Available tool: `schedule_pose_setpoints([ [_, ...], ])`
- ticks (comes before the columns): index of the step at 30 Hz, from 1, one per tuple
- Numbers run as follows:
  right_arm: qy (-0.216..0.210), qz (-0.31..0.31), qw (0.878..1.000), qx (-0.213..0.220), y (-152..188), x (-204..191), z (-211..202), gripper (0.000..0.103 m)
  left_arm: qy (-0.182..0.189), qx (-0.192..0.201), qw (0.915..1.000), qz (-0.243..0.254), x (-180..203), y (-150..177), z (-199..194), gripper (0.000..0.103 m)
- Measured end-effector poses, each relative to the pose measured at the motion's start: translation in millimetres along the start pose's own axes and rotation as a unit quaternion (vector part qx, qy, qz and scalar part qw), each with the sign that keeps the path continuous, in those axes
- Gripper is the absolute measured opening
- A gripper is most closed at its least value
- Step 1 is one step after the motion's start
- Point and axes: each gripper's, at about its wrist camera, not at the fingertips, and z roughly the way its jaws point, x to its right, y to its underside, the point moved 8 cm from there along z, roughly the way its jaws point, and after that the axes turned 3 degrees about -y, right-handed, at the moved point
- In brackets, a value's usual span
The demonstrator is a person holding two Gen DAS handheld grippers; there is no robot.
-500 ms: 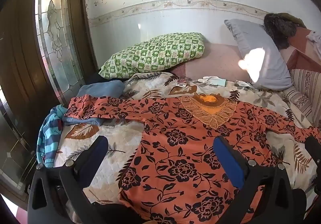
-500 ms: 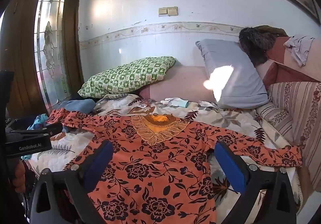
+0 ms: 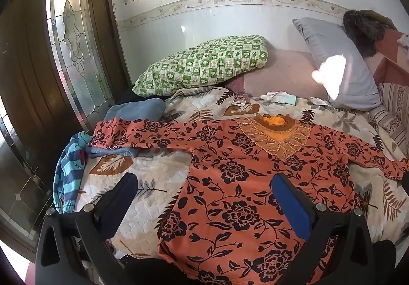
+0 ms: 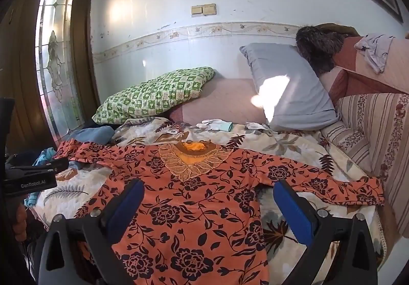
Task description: Fold small clothes
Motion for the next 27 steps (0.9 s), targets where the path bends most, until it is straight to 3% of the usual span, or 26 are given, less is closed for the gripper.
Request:
schedule_pose_setpoints([
  [14, -0.009, -0.008, 1.0, -0.006, 0, -12, 3, 0.102, -0.015, 0.01, 0.9997, -0.016, -21, -3, -1, 0.103],
  [27, -0.007, -0.012, 1.0, -0.012, 4, -16, 7, 0.102, -0.003, 0.006, 1.0, -0.007, -10, 0, -2, 0.103],
])
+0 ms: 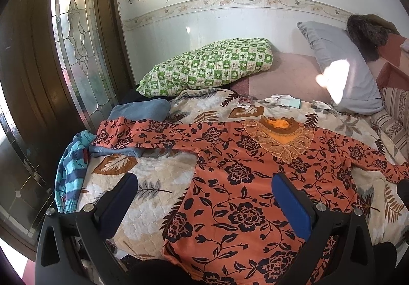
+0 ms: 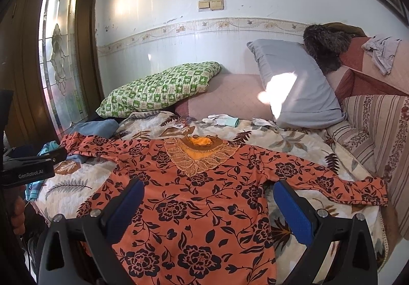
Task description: Fold small clothes
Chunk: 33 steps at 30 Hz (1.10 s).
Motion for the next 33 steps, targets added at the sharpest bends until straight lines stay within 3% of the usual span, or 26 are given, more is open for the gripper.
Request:
schedule_pose_setpoints([
  [19, 0.145, 0.081, 0.985, 0.039, -1, 113, -73, 0.102, 0.082, 0.026, 0.9939, 0.069, 92, -3, -47, 0.103],
  [33, 0.184, 0.105, 0.976, 0.043, 2, 139, -94, 0.102, 0.123, 0.042, 0.9859, 0.105, 135, -7, -61, 0.103],
])
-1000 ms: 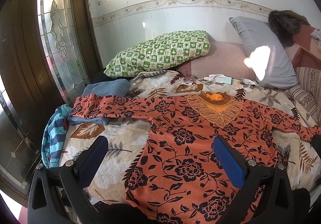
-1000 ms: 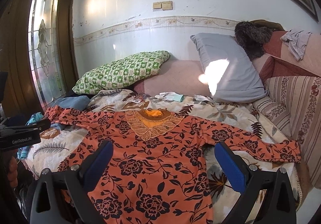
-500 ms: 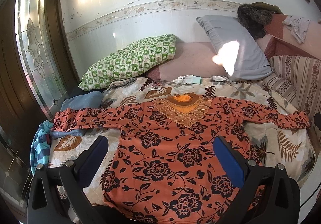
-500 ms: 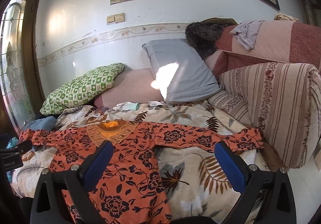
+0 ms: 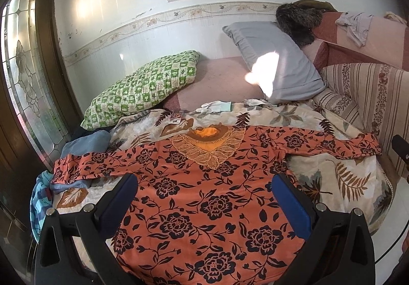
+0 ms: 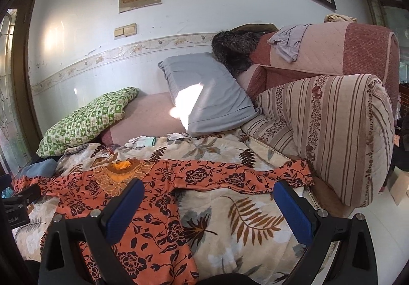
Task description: Fold small clothes
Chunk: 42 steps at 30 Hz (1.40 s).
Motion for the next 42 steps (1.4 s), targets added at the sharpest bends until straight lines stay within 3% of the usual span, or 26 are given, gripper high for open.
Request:
schedule_pose_setpoints([
  [9, 0.02, 0.004, 1.0, -0.01, 2, 12, 12, 0.102, 0.015, -0.011, 0.9998, 0.007, 12, 0, 22, 0.103],
  [20, -0.009, -0.008, 0.999, -0.053, 16, -24, 64, 0.102, -0.021, -0.048, 0.9984, -0.02, -36, 17, 71, 0.103],
  [24, 0.014, 0.006, 0.998, -0.06, 18, 0, 91, 0.102, -0.022, -0.046, 0.9984, -0.023, -43, 10, 95, 0.103],
  [30, 0.031, 0.072, 0.993, -0.088, 27, 71, 149, 0.102, 0.031, -0.073, 0.9964, -0.03, -15, -3, 155, 0.103],
  [32, 0.026, 0.126, 0.986, -0.111, 37, 102, 173, 0.096, 0.066, -0.103, 0.9919, -0.036, 1, 1, 179, 0.103],
  [35, -0.011, 0.252, 0.958, -0.139, 60, 152, 204, 0.077, 0.106, -0.168, 0.9788, -0.05, 23, 21, 216, 0.103],
  [39, -0.001, 0.353, 0.924, -0.15, 88, 213, 232, 0.063, 0.118, -0.184, 0.975, -0.04, 53, 40, 237, 0.103],
  [42, 0.001, 0.428, 0.894, -0.133, 100, 247, 238, 0.063, 0.122, -0.178, 0.9758, -0.038, 58, 39, 250, 0.103],
])
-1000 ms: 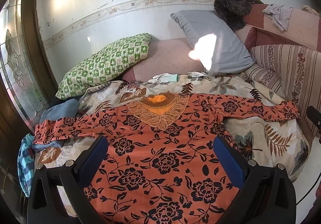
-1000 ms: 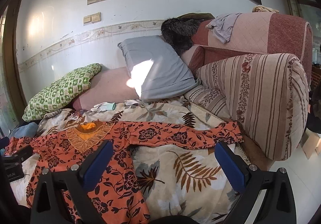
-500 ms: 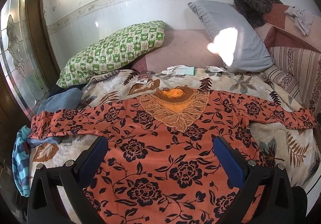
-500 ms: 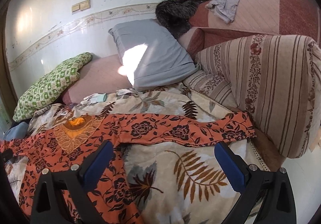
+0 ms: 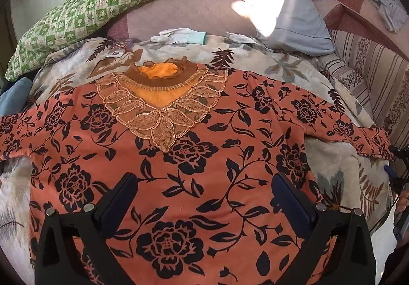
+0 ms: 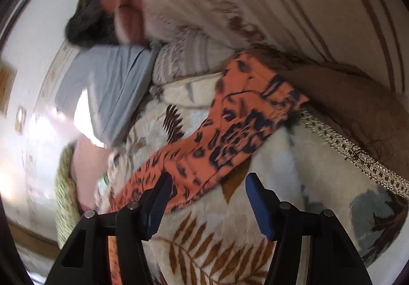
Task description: Fold small clothes
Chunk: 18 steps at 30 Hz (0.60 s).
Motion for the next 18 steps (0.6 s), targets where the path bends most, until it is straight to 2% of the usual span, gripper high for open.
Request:
schedule_pose_setpoints([
  [3, 0.01, 0.05, 0.999, 0.007, -10, 23, 4, 0.063, -0.009, 0.022, 0.9997, 0.001, -4, -5, 6, 0.103],
  [5, 0.001, 0.082, 0.997, 0.006, -16, 32, 11, 0.063, -0.015, 0.026, 0.9995, 0.013, -7, -4, 10, 0.103],
  [8, -0.003, 0.091, 0.995, 0.034, -34, 34, 20, 0.063, -0.035, 0.021, 0.9985, 0.035, -13, -1, 12, 0.103],
  [10, -0.003, 0.097, 0.994, 0.042, -43, 34, 28, 0.061, -0.044, 0.023, 0.9983, 0.03, -23, -2, 8, 0.103],
  [11, 0.0, 0.101, 0.994, 0.044, -47, 34, 32, 0.041, -0.049, 0.025, 0.9982, 0.023, -29, -4, 5, 0.103],
  [12, 0.014, 0.102, 0.994, 0.043, -47, 32, 35, 0.017, -0.055, 0.027, 0.998, 0.016, -39, -10, 5, 0.103],
  [14, 0.02, 0.09, 0.994, 0.052, -47, 19, 32, 0.005, -0.071, 0.036, 0.9968, -0.004, -58, -17, -3, 0.103],
  [18, 0.01, -0.013, 0.998, 0.062, -44, -62, 21, 0.005, -0.125, 0.065, 0.9888, -0.049, -110, -30, -24, 0.103],
])
